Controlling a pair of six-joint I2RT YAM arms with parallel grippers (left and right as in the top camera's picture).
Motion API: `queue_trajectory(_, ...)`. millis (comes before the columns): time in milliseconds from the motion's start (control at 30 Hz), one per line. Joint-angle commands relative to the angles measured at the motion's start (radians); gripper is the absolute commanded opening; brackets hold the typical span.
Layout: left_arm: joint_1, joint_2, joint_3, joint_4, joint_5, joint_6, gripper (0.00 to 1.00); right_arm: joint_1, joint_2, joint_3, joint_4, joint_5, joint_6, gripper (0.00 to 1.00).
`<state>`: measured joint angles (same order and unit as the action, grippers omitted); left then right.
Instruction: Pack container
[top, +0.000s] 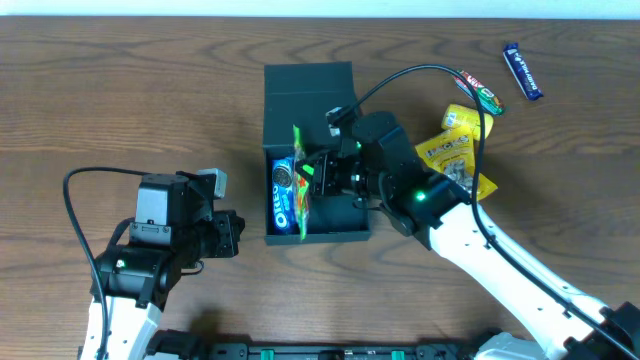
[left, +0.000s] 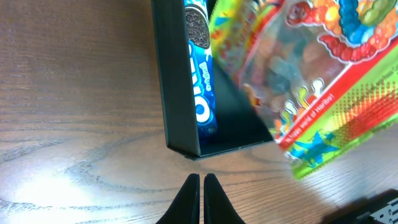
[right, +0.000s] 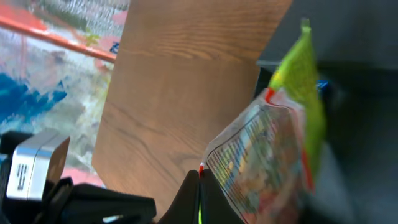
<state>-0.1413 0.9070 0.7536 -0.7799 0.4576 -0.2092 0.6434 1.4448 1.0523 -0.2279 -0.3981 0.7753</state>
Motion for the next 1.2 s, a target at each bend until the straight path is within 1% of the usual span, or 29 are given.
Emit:
queue_trajectory(0, -0.003, -0.006, 0.029, -0.005, 0.006, 0.001, 0.06, 0.014, -0.007, 0.026, 0.010, 0.056, 0.043, 0.01)
queue_trajectory(200, -0.003, -0.006, 0.029, -0.005, 0.004, 0.000, 0.06, 0.028, -0.006, 0.026, -0.043, 0.082, 0.042, 0.01)
queue_trajectory(233, -0.003, -0.006, 0.029, -0.006, 0.004, 0.000, 0.06, 0.028, -0.006, 0.026, -0.063, 0.081, 0.038, 0.08)
queue_trajectory(267, -0.003, -0.006, 0.029, -0.006, 0.004, 0.000, 0.06, 0.027, -0.006, 0.026, -0.078, 0.082, 0.026, 0.29)
queue_trajectory(300, -0.003, -0.006, 0.029, -0.006, 0.004, 0.000, 0.06, 0.027, -0.006, 0.026, -0.088, 0.082, 0.010, 0.55)
queue_trajectory(333, -0.003, -0.006, 0.029, -0.006, 0.004, 0.000, 0.06, 0.027, -0.007, 0.026, -0.093, 0.084, 0.000, 0.75)
queue_trajectory(400, -0.003, -0.006, 0.029, -0.009, 0.004, 0.000, 0.06, 0.022, -0.017, 0.027, -0.093, 0.098, -0.036, 0.87)
queue_trajectory(533, -0.003, -0.006, 0.029, -0.023, 0.003, 0.005, 0.05, -0.005, -0.079, 0.040, -0.103, 0.189, -0.096, 0.87)
queue_trajectory(633, -0.003, -0.006, 0.029, -0.024, 0.003, 0.008, 0.06, -0.013, -0.134, 0.051, -0.135, 0.296, -0.147, 0.87)
queue_trajectory(733, -0.003, -0.006, 0.029, -0.024, 0.003, 0.008, 0.06, -0.013, -0.160, 0.051, -0.156, 0.343, -0.209, 0.86)
queue_trajectory(767, -0.003, -0.006, 0.029, -0.024, 0.003, 0.008, 0.06, -0.013, -0.161, 0.051, -0.156, 0.345, -0.233, 0.85)
queue_trajectory(867, -0.003, -0.006, 0.029, -0.023, 0.003, 0.008, 0.06, -0.013, -0.153, 0.051, -0.148, 0.340, -0.247, 0.87)
queue_trajectory(967, -0.003, -0.006, 0.029, -0.006, 0.003, 0.007, 0.06, -0.013, -0.119, 0.051, -0.149, 0.288, -0.283, 0.87)
queue_trajectory(1067, -0.003, -0.006, 0.029, 0.048, 0.007, -0.042, 0.06, -0.005, -0.081, 0.051, -0.160, 0.274, -0.294, 0.89)
queue_trajectory(1167, -0.003, -0.006, 0.029, 0.059, 0.006, -0.053, 0.06, 0.000, -0.074, 0.051, -0.156, 0.274, -0.299, 0.87)
